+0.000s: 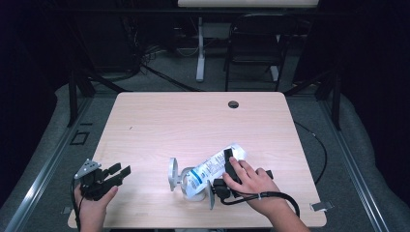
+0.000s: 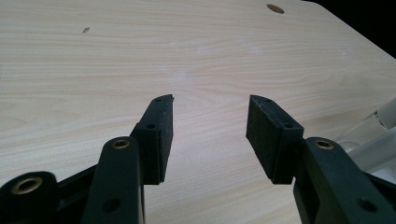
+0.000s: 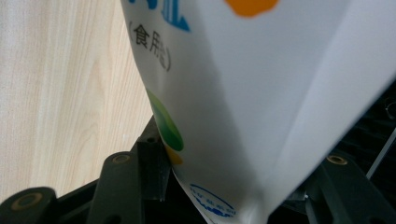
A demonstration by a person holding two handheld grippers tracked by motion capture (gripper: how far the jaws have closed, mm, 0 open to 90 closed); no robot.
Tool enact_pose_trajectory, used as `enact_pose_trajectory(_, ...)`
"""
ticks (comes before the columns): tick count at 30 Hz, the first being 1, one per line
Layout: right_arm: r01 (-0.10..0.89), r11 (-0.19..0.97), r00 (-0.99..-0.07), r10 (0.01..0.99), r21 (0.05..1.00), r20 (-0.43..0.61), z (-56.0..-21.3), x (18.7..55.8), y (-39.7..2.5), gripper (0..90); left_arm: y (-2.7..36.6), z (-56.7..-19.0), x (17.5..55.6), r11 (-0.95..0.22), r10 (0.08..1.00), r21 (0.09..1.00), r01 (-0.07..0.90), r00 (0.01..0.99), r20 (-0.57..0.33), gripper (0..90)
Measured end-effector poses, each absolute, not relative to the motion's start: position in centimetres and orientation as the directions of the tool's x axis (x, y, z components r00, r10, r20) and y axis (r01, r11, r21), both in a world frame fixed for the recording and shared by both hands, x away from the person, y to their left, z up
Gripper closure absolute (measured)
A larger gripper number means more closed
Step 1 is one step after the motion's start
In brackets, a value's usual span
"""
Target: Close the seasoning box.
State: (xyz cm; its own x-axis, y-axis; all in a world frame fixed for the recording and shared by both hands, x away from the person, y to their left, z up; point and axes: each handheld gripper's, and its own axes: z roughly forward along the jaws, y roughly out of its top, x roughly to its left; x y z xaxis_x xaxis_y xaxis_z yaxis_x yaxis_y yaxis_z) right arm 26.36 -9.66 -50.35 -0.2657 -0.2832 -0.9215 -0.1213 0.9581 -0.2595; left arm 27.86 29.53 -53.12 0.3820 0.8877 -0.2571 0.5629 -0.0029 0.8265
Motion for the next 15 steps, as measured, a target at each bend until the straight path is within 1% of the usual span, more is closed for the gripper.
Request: enact_pose_trajectory(15,-0.122,0.955,-0.261,-0.292,-0.269,-0.920,-50.25,26.32,-9.58,47.8,29.54,-53.15,27.86,0.002,0.888,0.829,0.560,0.380,-0.259,51.6)
